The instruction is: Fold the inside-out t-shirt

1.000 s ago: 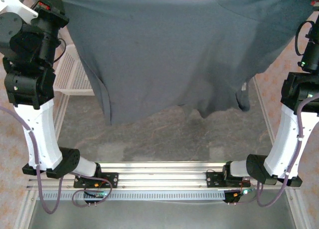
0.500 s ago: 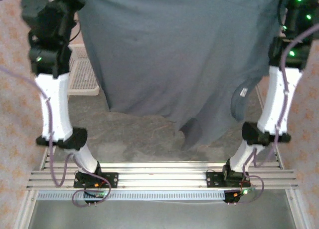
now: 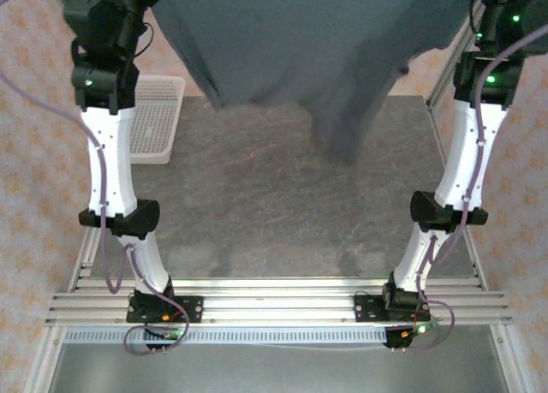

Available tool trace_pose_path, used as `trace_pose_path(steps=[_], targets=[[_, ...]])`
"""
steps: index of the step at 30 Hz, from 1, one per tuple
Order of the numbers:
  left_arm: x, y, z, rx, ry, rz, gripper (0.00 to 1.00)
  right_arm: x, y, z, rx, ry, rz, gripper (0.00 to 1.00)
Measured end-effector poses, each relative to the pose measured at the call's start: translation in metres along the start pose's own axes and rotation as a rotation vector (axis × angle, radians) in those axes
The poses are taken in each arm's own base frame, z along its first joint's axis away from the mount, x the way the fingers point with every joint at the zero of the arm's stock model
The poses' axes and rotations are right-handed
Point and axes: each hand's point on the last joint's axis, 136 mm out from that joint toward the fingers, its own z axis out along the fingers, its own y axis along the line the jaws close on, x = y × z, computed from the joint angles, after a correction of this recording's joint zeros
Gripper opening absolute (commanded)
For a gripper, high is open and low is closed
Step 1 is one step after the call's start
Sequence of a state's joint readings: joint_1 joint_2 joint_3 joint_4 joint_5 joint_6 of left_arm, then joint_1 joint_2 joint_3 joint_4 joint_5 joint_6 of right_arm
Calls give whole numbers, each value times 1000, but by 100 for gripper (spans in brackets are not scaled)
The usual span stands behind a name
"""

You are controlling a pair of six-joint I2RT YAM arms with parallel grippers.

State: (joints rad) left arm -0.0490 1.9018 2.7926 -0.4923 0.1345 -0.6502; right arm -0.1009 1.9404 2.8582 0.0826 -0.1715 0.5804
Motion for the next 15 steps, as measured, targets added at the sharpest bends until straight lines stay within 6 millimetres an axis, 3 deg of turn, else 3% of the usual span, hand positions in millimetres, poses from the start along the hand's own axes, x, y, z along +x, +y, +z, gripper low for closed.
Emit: trace_pose_path(steps=[3,5,7,9,11,12,13,15], targets=[[-9,-18,-23,49,25,6,0,-8,26,-11,-28,77,21,0],[6,-12,-32,43,83,10,0,7,26,-22,3,195,32,0],[48,14,-36,7,178,8,0,43,7,-41,69,355,49,0],[106,51,-45,-53,290,2,0,95,-29,-78,153,533,88,0],[175,101,-57,-140,417,-2,0,152,-79,-136,266,686,152,0],[221,136,-67,-205,501,-2,0,184,-108,-173,331,752,184,0],[254,161,-78,-254,565,-3,0,212,-137,-210,406,810,212,0],[336,228,-122,-399,745,-15,0,280,-210,-324,650,991,270,0]])
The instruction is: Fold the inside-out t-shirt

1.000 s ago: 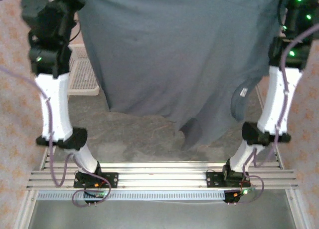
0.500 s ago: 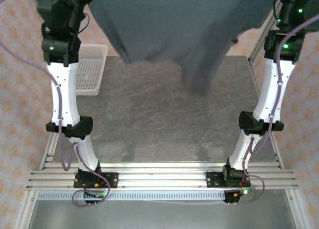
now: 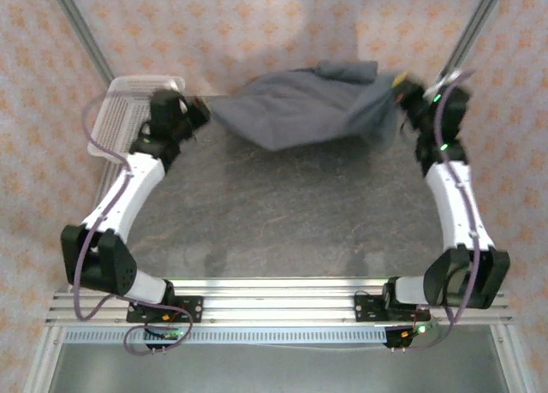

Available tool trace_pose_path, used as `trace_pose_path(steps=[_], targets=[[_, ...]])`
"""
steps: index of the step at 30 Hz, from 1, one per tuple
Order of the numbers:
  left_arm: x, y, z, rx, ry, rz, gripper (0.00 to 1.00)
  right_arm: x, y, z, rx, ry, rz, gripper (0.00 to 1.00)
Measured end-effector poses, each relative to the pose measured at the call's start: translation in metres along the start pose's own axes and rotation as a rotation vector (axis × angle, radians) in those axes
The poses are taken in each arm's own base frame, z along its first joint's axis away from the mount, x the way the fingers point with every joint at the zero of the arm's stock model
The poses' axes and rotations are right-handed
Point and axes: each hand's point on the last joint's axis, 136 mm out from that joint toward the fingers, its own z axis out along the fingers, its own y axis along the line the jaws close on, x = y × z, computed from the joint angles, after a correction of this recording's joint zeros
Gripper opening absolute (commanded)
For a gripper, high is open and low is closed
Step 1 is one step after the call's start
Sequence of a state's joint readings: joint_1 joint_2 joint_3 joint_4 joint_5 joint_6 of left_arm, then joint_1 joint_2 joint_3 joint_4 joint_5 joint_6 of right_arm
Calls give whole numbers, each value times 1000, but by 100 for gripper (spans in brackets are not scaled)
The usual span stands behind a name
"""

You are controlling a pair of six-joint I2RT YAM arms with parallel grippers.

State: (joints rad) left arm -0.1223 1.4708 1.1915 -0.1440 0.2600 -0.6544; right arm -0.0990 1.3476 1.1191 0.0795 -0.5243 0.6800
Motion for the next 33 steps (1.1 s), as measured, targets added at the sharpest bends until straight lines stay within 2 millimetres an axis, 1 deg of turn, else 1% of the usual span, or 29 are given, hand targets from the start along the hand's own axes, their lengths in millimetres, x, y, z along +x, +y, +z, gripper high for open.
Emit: trace_pose_path(steps=[1,2,3,4,5,6,7,10,11,13,14,16,18,19,20,21,22,23,24,25,26,28,30,31,33], targets=[[31,24,12,-48,71,-9,0,37,-50,7,101,79,48,0],[64,49,21,-99,148,-18,0,73,-95,6,198,157,92,0],[88,65,25,-130,202,-22,0,99,-125,0,272,216,124,0],[104,73,26,-149,237,-21,0,117,-142,-6,313,253,144,0],[116,78,26,-157,261,-16,0,125,-149,-10,329,272,152,0],[123,78,25,-156,276,-9,0,126,-149,-12,327,274,152,0],[126,75,25,-149,278,-3,0,123,-144,-11,310,265,146,0],[125,65,25,-121,260,10,0,111,-127,-15,262,224,130,0],[124,65,23,-120,253,7,0,108,-124,-19,262,215,132,0],[125,70,17,-136,239,-2,0,104,-124,-31,304,189,145,0],[127,74,12,-149,233,-7,0,103,-127,-43,350,168,159,0],[131,86,-2,-191,222,-23,0,98,-127,-70,411,113,187,0],[134,97,-23,-223,200,-42,0,94,-122,-113,444,25,224,0],[135,100,-34,-230,187,-50,0,94,-119,-132,440,-17,243,2],[135,102,-47,-234,167,-61,1,96,-116,-156,428,-67,265,8],[136,103,-60,-230,148,-71,9,99,-116,-177,411,-112,288,20],[137,102,-71,-217,129,-76,20,104,-118,-193,397,-149,316,31],[138,101,-81,-202,109,-81,42,108,-119,-213,366,-199,336,45],[140,99,-91,-183,89,-89,58,110,-121,-226,340,-243,350,56],[139,97,-98,-168,72,-94,65,112,-124,-235,324,-275,363,59],[137,95,-106,-151,50,-97,69,113,-127,-242,310,-307,366,61],[129,90,-113,-133,12,-96,70,108,-130,-247,309,-353,354,65],[117,81,-115,-124,-10,-81,68,98,-125,-240,316,-365,306,65],[108,71,-114,-117,-17,-62,68,91,-121,-232,328,-353,270,65],[86,42,-108,-87,-31,-10,67,78,-109,-208,350,-294,201,65]])
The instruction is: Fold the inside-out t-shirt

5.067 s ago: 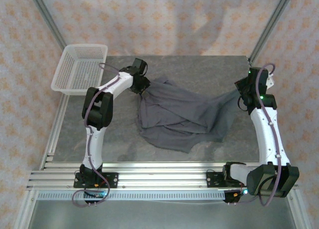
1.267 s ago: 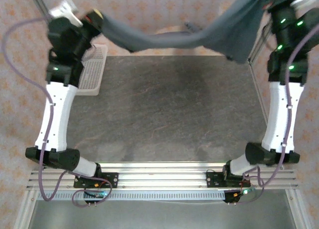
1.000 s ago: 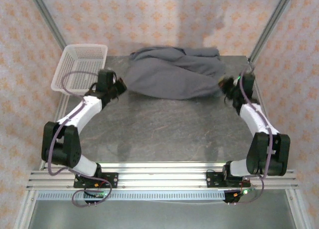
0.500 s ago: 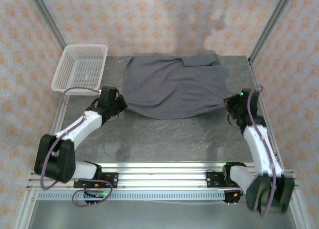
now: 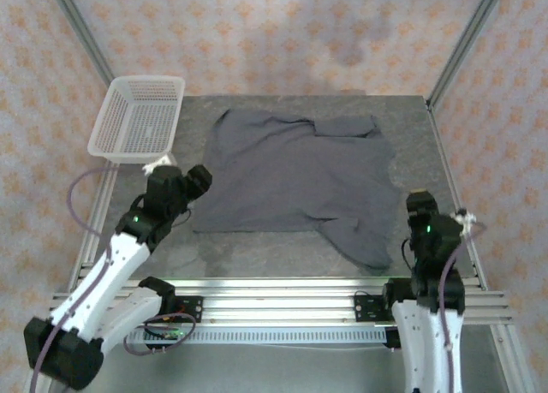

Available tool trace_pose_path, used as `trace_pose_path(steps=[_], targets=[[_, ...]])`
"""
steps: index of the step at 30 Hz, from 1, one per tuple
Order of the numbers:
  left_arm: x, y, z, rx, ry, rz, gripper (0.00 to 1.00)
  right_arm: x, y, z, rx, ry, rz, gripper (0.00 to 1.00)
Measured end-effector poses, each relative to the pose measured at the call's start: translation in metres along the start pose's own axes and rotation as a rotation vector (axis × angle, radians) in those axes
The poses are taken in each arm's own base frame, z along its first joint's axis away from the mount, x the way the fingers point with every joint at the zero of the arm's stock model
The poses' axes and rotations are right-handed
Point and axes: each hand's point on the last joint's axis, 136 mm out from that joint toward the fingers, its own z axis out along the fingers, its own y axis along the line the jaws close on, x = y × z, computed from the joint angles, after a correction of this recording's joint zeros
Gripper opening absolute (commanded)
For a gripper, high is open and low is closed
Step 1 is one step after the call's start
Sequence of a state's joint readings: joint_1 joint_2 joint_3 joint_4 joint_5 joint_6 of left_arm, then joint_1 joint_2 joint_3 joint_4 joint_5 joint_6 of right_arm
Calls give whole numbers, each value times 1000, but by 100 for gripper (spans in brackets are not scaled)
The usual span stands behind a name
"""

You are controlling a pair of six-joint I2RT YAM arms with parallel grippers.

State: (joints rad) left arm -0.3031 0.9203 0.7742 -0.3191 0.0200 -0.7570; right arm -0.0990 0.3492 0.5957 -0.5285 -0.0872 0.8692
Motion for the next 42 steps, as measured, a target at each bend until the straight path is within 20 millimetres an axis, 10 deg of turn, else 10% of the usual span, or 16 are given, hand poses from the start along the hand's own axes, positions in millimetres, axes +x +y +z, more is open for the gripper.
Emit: trace_pose_path(steps=[4,9,14,19,26,32,38,42], targets=[[-35,-61,35,7,-6,81,49,9,59,70,2,182,-146,55],[-62,-106,150,-116,58,160,47,59,91,180,93,420,-306,55],[-39,-63,266,-295,179,193,54,97,52,266,266,513,-385,60],[-43,-7,339,-431,215,204,60,103,36,327,357,498,-449,67],[-63,28,362,-474,204,303,70,114,27,378,404,519,-491,71],[-68,18,377,-418,170,368,58,120,22,393,430,548,-516,30],[-71,33,390,-444,123,318,53,110,53,423,358,489,-501,10],[-84,37,393,-423,95,270,57,96,87,452,254,403,-468,15]])
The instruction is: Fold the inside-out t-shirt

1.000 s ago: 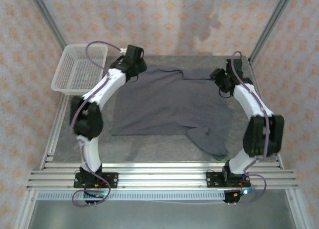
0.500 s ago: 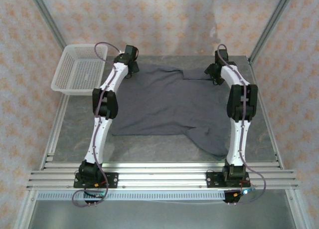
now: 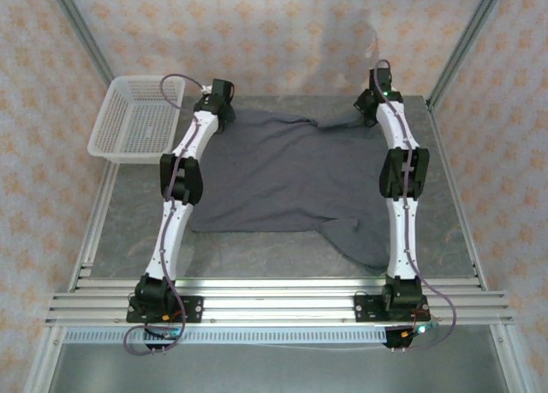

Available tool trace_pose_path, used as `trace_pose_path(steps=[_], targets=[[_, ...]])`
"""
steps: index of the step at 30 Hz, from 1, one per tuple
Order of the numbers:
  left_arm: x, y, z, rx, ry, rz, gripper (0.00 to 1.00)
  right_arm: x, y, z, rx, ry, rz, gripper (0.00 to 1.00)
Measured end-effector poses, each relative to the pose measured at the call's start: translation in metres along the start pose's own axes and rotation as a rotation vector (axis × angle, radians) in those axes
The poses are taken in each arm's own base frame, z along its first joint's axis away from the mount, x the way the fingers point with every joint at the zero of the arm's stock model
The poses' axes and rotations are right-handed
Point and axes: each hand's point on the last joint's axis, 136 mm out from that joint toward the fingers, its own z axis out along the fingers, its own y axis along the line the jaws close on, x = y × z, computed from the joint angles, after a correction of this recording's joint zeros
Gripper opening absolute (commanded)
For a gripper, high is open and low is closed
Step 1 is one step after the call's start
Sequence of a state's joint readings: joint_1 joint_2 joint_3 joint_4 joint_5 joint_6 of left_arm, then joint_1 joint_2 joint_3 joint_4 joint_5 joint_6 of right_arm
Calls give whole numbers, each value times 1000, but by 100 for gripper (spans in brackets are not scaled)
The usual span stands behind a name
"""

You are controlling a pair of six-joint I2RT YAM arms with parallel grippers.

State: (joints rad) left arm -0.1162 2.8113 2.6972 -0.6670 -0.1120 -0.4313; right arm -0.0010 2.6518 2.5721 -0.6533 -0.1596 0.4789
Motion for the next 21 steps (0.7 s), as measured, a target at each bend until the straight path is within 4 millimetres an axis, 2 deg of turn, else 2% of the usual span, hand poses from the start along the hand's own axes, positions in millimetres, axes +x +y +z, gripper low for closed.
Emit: trace_pose_path(steps=[2,3,4,6,8,11,14,15,17,19,21], targets=[[-7,1,-1,17,-9,-22,61,-16,11,0,-46,-48,19,41],[-11,1,-4,29,-12,-34,64,-24,16,-2,-73,-69,33,52],[-16,0,-8,38,-18,-43,65,-31,20,-4,-94,-84,42,56],[-29,-5,-24,71,-29,-60,67,-40,24,-9,-127,-100,49,58],[-45,-10,-53,111,-42,-77,67,-44,24,-14,-137,-92,54,58],[-66,-14,-115,170,-62,-98,66,-34,11,-31,-89,-23,37,58],[-72,-8,-188,236,-99,-117,66,-5,-12,-70,-27,83,18,57],[-69,-4,-214,261,-114,-127,66,8,-21,-89,-12,113,15,57],[-58,3,-255,302,-131,-135,66,35,-40,-132,5,151,20,57],[-38,8,-283,332,-128,-127,66,62,-62,-177,17,156,41,57],[-11,15,-298,343,-103,-112,66,84,-90,-217,46,130,91,57]])
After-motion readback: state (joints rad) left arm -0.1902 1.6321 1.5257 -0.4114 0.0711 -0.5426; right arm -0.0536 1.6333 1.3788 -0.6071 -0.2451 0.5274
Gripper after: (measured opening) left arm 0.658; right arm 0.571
